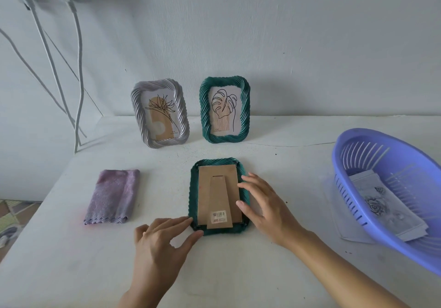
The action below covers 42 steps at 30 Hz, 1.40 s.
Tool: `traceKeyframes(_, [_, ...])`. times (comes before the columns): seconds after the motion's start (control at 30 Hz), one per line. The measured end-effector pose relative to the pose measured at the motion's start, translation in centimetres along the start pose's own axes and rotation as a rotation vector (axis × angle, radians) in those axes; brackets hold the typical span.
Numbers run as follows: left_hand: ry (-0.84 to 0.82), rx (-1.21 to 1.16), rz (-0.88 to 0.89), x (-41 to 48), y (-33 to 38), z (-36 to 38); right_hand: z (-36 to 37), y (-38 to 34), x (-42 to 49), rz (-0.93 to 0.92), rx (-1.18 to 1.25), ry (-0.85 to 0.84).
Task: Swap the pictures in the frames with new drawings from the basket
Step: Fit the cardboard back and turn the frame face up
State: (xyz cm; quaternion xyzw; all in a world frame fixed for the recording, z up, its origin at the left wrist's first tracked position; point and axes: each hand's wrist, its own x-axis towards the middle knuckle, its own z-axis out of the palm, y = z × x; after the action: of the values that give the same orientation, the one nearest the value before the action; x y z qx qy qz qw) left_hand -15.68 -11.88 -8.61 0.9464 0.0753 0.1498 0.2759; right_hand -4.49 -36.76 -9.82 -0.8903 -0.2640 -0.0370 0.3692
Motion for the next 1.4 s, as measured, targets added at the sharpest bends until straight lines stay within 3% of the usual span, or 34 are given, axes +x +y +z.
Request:
traceKeyframes(0.27, [0.041,-0.015,-0.044,-1.0,0.9,0.0,0.4,-0.9,-4.4,0.051,0.001,0.202])
traceKeyframes(0.6, [0.078,0.027,-0.138,-1.6,2.7,0.8,1.6,-2.1,-4.9,0.138,0.032,0.286])
traceKeyframes(0.9, [0.097,0.023,-0.196,-1.8,3.3,1.3,1.9,-2.5,-5.0,0.129,-0.108,0.183])
traceKeyframes(1.07, [0.094,-0.133,-0.356,-1.4,4.0,1.1,1.9,-2.5,-4.7,0.053,-0.190,0.199])
traceKeyframes(1.4, [0.088,-0.237,-0.460,-0.6,4.8,0.9,1.7,-1.6,-2.9,-0.008,-0.095,0.211])
